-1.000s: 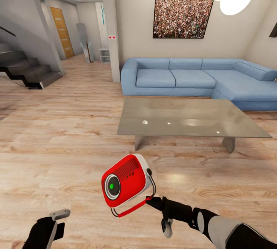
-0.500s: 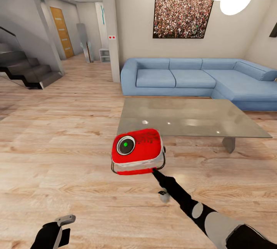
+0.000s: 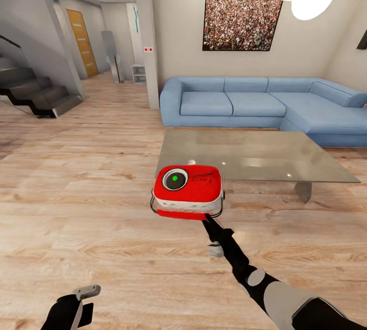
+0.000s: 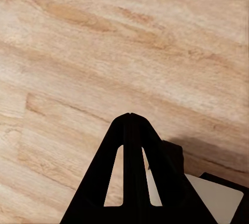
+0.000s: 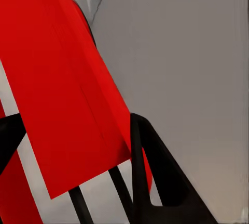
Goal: Turn on the radio receiver that's on the table in the living room.
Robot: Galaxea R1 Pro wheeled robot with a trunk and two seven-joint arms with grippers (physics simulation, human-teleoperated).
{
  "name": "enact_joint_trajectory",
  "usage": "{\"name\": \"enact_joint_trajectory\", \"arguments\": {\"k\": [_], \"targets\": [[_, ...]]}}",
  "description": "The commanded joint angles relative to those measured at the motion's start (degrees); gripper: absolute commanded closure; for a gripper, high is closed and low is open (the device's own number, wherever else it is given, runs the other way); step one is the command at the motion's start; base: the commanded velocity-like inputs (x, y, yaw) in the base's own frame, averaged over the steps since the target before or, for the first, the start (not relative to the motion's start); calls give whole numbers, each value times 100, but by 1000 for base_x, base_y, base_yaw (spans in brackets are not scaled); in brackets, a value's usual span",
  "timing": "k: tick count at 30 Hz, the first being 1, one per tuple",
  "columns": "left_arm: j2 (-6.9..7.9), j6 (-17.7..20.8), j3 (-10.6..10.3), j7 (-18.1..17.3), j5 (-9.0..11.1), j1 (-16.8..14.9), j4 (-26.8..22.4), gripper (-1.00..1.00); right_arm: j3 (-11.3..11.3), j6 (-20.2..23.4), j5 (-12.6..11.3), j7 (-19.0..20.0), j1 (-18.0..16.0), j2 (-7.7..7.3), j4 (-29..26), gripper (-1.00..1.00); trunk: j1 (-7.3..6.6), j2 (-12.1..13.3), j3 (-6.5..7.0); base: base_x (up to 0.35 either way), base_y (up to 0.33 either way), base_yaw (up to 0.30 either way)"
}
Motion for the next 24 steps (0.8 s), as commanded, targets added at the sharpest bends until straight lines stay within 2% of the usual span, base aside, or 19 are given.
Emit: {"name": "enact_joint_trajectory", "arguments": {"k": [1, 2, 3, 4, 6, 8, 9, 10, 11, 13, 15, 18, 19, 22, 24], "targets": [[0, 0, 0, 0, 0, 1, 1, 100, -155, -21, -53, -1, 0, 55, 31, 100, 0, 0, 1, 0, 0, 0], [-4, -6, 0, 0, 0, 1, 3, 100, -157, -86, -310, -1, 3, 196, 197, 100, 0, 0, 1, 0, 0, 0], [-6, -39, 4, 0, 0, 1, 3, 100, -158, -161, -478, 34, 4, 238, 238, 100, 0, 0, 1, 0, 0, 0], [-7, -93, 7, 0, 0, 1, 4, 100, -156, -266, -745, 108, 4, 276, 273, 100, 0, 0, 1, 0, 0, 0], [-8, -158, 14, 0, -4, 1, 8, 100, -152, -350, -1107, 266, 5, 302, 297, 100, 0, 0, 1, 0, 0, 0], [-9, -179, 16, 0, -2, 1, 11, 100, -155, -385, -1293, 484, 5, 319, 303, 100, 0, 0, 1, 0, 0, 0], [-15, -186, 17, 0, -1, 1, 12, 100, -161, -447, -1436, 725, 5, 358, 307, 100, 0, 0, 1, 0, 0, 0], [-22, -189, 17, 0, 0, 1, 12, 100, -168, -591, -1678, 1032, 5, 416, 309, 100, 0, 0, 1, 0, 0, 0], [-28, -191, 18, 0, 0, 1, 12, 100, -172, -812, -2066, 1365, 5, 464, 310, 100, 0, 0, 1, 0, 0, 0], [-27, -193, 11, 0, 0, 1, 13, 100, -167, -1125, -3080, 2089, 5, 526, 311, 100, 0, 0, 1, 0, 0, 0], [-21, -195, 16, 0, 0, 1, 13, 100, -165, -1212, -3607, 2608, 5, 573, 311, 100, 0, 0, 1, 0, 0, 0], [-30, -194, 17, 0, 0, 1, 13, 100, -167, -1252, -3896, 3248, 5, 647, 311, 100, 0, 0, 1, 0, 0, 0], [-32, -193, 18, 0, 0, 1, 13, 100, -167, -1258, -4101, 3529, 5, 670, 309, 100, 0, 0, 1, 0, 0, 0], [-27, -200, 24, -1, 0, 1, 13, 100, -155, -1256, -5047, 4260, 5, 691, 282, 100, 0, 0, 1, 0, 0, 0], [-20, -200, 26, 0, 0, 1, 13, 100, -156, -1249, -5371, 4621, 5, 689, 189, 100, 0, 0, 1, 0, 0, 0]]}}
